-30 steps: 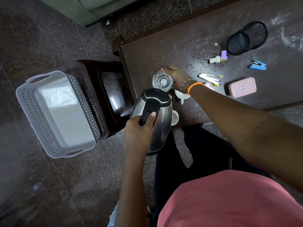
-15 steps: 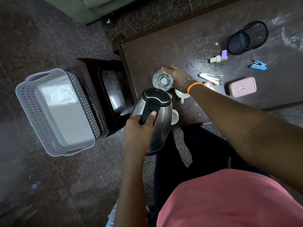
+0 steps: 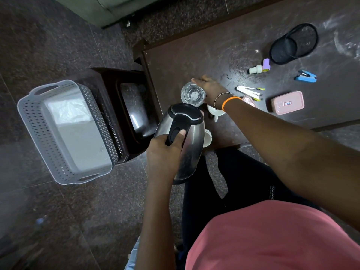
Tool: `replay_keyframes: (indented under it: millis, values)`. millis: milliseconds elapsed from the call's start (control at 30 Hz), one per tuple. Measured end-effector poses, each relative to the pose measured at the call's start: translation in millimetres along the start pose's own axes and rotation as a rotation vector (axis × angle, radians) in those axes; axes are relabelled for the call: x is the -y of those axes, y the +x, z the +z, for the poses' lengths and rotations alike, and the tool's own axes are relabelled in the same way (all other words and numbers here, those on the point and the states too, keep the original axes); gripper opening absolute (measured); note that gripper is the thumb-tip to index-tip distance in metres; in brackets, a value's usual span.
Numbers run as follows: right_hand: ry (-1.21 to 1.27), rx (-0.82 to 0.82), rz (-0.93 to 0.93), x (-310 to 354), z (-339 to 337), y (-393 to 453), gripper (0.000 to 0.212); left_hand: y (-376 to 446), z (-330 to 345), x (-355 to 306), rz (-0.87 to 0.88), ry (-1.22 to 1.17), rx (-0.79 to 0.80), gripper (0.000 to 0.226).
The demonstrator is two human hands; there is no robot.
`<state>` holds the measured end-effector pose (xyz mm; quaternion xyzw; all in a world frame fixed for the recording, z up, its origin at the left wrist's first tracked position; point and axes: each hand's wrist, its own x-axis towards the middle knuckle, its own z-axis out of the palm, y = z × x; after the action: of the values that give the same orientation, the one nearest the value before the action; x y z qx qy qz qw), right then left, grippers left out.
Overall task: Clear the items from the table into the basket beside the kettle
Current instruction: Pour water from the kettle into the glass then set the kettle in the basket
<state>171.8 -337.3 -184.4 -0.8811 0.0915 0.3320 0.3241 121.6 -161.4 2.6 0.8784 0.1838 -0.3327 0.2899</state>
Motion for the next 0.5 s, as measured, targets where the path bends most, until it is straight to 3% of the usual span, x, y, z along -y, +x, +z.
replay_keyframes:
  millis: [500]
  values:
    - [-0.006, 0.001, -0.003, -1.7, 0.8, 1.9, 0.063, 0.2, 0.2, -1.8, -0.015, 0.006, 0.007, 0.053]
